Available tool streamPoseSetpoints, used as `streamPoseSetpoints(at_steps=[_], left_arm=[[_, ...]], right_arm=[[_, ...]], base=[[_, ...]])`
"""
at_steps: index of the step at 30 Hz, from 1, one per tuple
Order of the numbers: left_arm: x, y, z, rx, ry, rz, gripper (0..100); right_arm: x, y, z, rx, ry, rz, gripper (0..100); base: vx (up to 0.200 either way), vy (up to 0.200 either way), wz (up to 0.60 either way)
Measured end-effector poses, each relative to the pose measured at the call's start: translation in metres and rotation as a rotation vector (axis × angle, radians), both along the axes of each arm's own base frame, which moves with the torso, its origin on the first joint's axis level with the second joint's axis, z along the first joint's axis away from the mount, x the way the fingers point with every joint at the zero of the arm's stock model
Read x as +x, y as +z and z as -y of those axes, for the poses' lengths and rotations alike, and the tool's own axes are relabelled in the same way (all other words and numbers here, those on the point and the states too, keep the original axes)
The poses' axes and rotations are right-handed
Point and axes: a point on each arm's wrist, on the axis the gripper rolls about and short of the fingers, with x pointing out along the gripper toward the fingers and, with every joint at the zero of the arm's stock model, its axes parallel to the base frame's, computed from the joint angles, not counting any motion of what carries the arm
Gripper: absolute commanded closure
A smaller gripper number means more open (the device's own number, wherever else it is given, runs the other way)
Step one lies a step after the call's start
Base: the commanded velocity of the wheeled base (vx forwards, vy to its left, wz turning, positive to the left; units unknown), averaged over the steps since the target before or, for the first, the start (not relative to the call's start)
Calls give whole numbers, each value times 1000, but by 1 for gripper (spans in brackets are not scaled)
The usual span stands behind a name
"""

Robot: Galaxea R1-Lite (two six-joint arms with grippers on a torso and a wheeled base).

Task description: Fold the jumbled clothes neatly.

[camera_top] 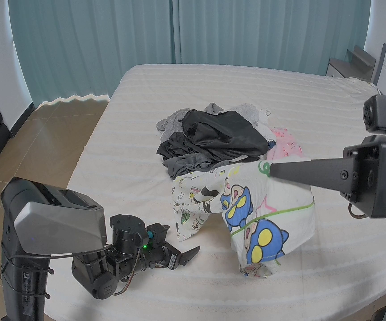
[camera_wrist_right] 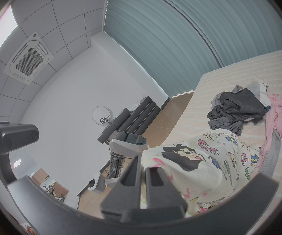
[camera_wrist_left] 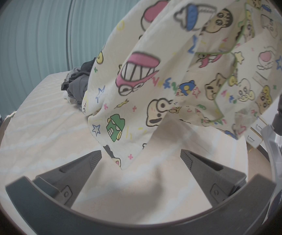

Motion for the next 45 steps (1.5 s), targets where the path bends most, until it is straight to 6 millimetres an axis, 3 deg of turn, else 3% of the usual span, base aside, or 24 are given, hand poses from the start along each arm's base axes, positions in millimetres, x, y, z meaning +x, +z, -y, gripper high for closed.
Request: streamPoseSetpoints(at_steps=[10,25,26,38,45], left_arm=[[31,-17,27,-59,67,48,0],[71,-33,42,-87,213,166,0],[73,-33,42,-92,218,179,100],[71,-39,38,-101,225,198,100],[56,-31,18,-61,263,180,100]], right_arm=[[1,1,0,2,-4,3,100],[1,4,1,8,-11,6,100],[1,3,2,6,-11,4,100],[7,1,8,0,-51,-2,100],[13,-3,20,-7,-113,-8,100]], base=[[0,0,0],[0,0,0],[0,0,0],[0,0,0],[0,0,0]])
